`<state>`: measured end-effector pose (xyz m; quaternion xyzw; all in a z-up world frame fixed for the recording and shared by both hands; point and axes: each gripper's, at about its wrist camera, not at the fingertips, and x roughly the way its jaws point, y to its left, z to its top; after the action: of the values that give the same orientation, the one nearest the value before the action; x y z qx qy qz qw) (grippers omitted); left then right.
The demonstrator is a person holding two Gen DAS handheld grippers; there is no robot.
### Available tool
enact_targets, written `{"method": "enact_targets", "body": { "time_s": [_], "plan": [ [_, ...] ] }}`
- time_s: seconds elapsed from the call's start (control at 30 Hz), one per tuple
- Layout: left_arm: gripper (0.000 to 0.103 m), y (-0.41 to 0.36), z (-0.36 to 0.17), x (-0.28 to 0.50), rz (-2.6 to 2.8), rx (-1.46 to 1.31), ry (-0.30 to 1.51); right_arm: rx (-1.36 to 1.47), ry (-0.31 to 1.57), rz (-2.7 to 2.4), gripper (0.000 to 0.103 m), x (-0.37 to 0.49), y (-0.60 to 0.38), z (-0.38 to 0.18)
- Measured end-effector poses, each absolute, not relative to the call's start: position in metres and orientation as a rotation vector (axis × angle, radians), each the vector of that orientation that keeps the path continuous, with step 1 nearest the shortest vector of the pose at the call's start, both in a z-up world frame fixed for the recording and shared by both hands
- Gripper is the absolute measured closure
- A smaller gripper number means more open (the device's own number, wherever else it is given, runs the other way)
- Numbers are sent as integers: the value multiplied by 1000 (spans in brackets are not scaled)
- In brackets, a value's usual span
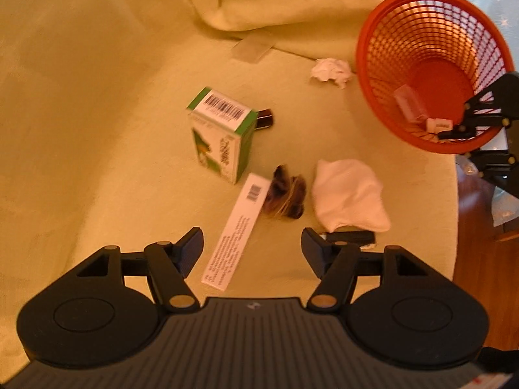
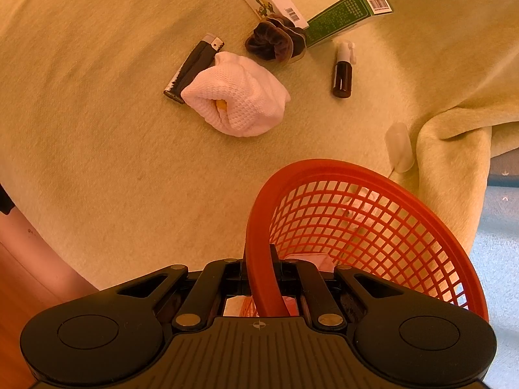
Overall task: Organize objects
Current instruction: 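Grasp the long white medicine box with the left gripper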
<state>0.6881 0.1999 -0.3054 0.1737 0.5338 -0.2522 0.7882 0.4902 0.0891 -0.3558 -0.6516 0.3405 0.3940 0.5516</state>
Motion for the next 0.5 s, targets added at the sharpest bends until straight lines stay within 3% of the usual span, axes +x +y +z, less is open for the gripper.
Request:
{"method": "enact_targets", "body": {
  "time_s": [0.5],
  "plan": [
    [42,210,-347,700,-535,440,1180,-1550,805,932,101,491,91,-358]
  ]
}}
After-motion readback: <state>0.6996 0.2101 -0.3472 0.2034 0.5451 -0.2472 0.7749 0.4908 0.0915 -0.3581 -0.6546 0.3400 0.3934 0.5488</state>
